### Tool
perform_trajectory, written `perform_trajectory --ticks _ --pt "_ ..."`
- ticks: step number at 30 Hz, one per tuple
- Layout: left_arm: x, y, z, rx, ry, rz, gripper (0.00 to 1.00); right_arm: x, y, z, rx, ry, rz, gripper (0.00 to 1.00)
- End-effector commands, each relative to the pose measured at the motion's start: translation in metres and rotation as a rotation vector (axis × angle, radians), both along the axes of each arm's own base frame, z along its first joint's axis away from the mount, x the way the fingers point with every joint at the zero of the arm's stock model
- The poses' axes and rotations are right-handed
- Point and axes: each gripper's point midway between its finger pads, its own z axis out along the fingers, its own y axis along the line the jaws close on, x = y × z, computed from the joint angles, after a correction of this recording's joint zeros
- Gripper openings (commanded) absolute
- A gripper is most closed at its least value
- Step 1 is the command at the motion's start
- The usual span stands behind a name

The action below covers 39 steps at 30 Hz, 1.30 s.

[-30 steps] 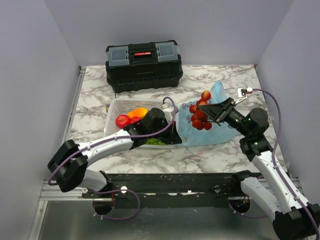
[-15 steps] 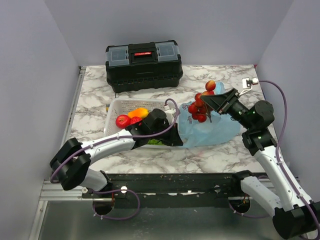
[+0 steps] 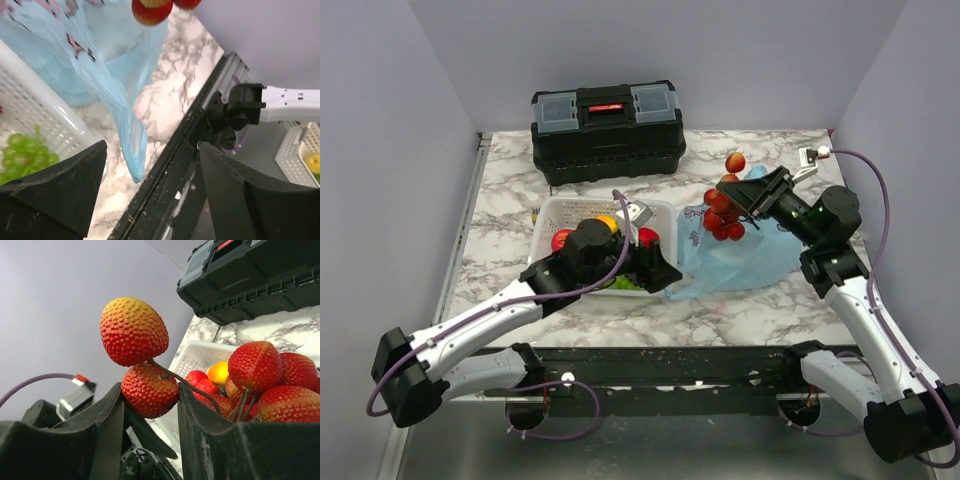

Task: Take the fake fruits out of the plastic bag
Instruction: Take out the fake fruit from the plastic bag, then place the fake fruit in the bin.

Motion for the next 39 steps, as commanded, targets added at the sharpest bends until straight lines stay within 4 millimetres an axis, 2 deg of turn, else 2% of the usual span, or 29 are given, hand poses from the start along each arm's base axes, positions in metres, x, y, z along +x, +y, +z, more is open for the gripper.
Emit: perform_trajectory --ticks 1,5,8,12,16,22,26,30,34,39 --pt "0.014 0.030 0.012 0.026 -0.128 0.124 0.76 -0.001 0.003 0.034 0.037 -0.081 0.025 0.01" --pt "0.020 0.056 0.032 0.000 -0.208 0.226 0.78 -0.001 0.014 0.036 0.054 -0.080 0.066 0.01" --pt "0.021 0.077 0.049 -0.028 -0.257 0.301 0.81 -0.001 0.032 0.036 0.045 -0.081 0.112 0.01" --pt "0.021 0.108 0.077 -0.065 -0.342 0.409 0.82 -0.010 0.076 0.042 0.014 -0.100 0.190 0.01" --pt "0.015 0.137 0.106 -0.121 -0.425 0.490 0.83 -0.017 0.117 0.038 -0.003 -0.100 0.257 0.01" --pt "-0.004 0.178 0.151 -0.219 -0.549 0.563 0.85 -0.030 0.183 0.003 -0.030 -0.029 0.378 0.01" --pt "-0.014 0.196 0.168 -0.262 -0.597 0.591 0.86 -0.034 0.227 -0.027 -0.075 0.017 0.453 0.01" --pt "-0.017 0.204 0.170 -0.269 -0.605 0.610 0.86 -0.036 0.266 -0.053 -0.101 0.054 0.511 0.01" --pt "-0.016 0.206 0.164 -0.248 -0.594 0.618 0.86 -0.044 0.306 -0.083 -0.134 0.104 0.596 0.01" --pt "-0.016 0.212 0.159 -0.237 -0.586 0.638 0.87 -0.061 0.338 -0.109 -0.156 0.156 0.675 0.02"
